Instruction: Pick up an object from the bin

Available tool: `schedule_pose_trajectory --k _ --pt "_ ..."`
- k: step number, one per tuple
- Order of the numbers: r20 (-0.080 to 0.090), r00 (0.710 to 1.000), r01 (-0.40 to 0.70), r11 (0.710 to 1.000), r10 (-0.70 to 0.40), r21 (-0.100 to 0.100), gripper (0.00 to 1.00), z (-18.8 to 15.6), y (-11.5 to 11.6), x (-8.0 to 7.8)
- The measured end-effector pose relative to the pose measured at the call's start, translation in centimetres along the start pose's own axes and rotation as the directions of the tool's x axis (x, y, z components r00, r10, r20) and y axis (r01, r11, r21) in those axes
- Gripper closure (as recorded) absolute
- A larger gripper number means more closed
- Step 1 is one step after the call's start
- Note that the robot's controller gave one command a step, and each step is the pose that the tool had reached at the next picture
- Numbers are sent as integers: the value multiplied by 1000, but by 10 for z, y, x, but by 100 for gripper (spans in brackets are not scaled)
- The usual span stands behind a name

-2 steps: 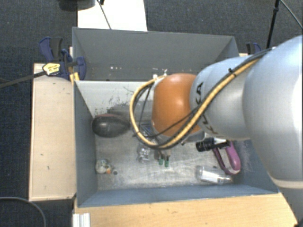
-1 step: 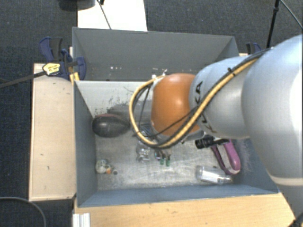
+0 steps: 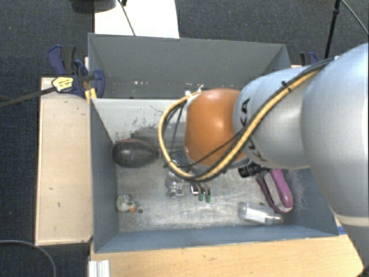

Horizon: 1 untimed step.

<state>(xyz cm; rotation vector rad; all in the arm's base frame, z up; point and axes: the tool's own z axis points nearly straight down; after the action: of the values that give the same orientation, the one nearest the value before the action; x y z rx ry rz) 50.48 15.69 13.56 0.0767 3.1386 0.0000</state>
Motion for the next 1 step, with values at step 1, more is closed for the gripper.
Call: schedule_pose_trajectory --k 1 --pt "0 1000 -1 1000 1 -1 0 0 0 0"
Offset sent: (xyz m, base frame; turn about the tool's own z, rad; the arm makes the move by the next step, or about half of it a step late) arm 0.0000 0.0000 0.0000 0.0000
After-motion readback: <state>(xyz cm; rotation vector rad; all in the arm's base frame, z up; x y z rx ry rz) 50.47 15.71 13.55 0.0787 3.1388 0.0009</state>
